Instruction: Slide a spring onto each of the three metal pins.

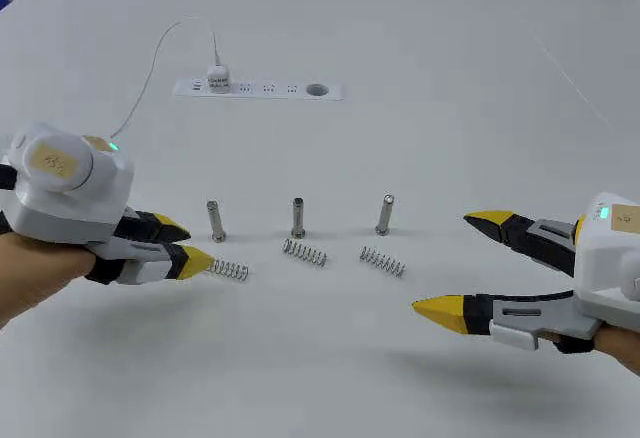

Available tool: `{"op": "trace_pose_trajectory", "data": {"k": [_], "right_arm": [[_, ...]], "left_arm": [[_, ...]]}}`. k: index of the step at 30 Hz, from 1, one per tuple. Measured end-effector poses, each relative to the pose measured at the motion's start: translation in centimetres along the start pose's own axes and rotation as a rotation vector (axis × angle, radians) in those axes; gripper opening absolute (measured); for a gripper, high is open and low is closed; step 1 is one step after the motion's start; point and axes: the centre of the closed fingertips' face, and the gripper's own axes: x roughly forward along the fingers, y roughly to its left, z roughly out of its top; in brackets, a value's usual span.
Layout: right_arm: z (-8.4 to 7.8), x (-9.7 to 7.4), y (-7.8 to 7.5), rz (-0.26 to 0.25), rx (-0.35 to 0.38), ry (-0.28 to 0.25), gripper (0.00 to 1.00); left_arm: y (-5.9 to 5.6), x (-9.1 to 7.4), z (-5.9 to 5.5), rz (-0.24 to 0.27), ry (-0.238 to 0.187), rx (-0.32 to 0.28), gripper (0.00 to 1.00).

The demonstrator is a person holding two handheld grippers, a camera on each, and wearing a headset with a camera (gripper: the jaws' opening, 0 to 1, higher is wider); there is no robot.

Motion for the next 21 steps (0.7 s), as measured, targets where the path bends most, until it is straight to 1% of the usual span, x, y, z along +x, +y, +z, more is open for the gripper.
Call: {"op": "trace_pose_trajectory", "data": {"k": [2, 3, 5, 6, 7, 8, 10, 12, 15, 18, 21], "right_arm": [[0.0, 0.0, 0.0, 0.0, 0.002, 0.0, 0.75], [-0.1, 0.0, 0.0, 0.0, 0.002, 0.001, 0.75], [-0.1, 0.0, -0.1, 0.0, 0.003, 0.002, 0.75], [-0.1, 0.0, -0.1, 0.0, 0.003, 0.003, 0.75], [-0.2, 0.0, -0.1, -0.001, 0.003, 0.003, 0.75], [-0.2, 0.0, -0.1, -0.001, 0.004, 0.004, 0.75], [-0.2, 0.0, -0.2, -0.002, 0.004, 0.005, 0.75], [-0.3, 0.0, -0.2, -0.004, 0.005, 0.005, 0.75], [-0.3, 0.0, -0.2, -0.005, 0.005, 0.005, 0.75], [-0.3, -0.1, -0.2, -0.006, 0.004, 0.006, 0.75], [-0.3, -0.1, -0.2, -0.008, 0.006, 0.007, 0.75]], "left_arm": [[-0.3, 0.1, 0.1, -0.027, -0.007, 0.024, 0.3], [-0.5, 0.2, 0.2, -0.046, -0.019, 0.038, 0.31], [-0.5, 0.3, 0.2, -0.055, -0.016, 0.038, 0.31], [-0.7, 0.4, 0.3, -0.075, -0.025, 0.059, 0.32], [-0.6, 0.4, 0.3, -0.077, -0.025, 0.063, 0.32], [-0.9, 0.5, 0.3, -0.1, -0.022, 0.074, 0.31], [-1.1, 0.7, 0.4, -0.121, -0.029, 0.092, 0.31], [-1.5, 1.0, 0.4, -0.152, -0.025, 0.107, 0.31], [-1.6, 1.6, 0.1, -0.162, -0.004, 0.119, 0.32], [-1.7, 2.1, 0.0, -0.182, 0.006, 0.119, 0.32], [-1.8, 2.4, -0.2, -0.188, 0.022, 0.126, 0.3]]}}
